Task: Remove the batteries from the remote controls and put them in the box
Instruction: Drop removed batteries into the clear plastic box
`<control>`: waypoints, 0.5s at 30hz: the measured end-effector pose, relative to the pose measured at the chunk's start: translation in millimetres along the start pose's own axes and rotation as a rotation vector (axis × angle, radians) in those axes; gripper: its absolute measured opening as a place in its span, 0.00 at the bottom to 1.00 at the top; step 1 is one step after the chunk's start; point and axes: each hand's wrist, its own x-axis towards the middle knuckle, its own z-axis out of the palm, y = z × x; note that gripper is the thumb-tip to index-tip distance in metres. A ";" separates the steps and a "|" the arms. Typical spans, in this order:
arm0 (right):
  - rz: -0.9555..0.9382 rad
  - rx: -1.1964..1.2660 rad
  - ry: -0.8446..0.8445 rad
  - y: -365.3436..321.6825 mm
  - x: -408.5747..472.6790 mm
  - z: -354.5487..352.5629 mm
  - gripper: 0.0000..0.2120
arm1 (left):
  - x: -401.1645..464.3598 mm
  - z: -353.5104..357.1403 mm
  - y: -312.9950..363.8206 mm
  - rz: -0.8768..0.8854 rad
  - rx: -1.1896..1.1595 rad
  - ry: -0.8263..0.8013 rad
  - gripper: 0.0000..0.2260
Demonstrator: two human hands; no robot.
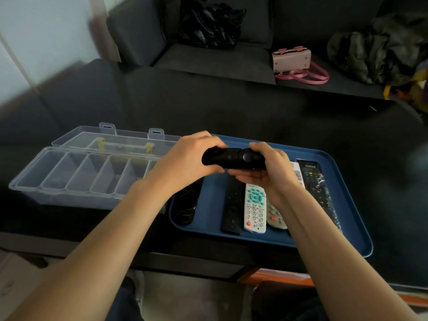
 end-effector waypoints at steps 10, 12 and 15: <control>-0.037 0.022 0.018 1.4 -0.6 0.8 0.07 | 0.2 5.6 3.0 0.000 -0.043 0.065 0.18; -0.040 0.033 0.043 1.5 -1.1 1.9 0.06 | 1.8 8.7 2.1 0.008 -0.035 0.062 0.18; -0.057 0.048 0.077 5.0 -0.6 3.7 0.07 | 2.8 11.1 -0.4 0.048 0.011 0.044 0.19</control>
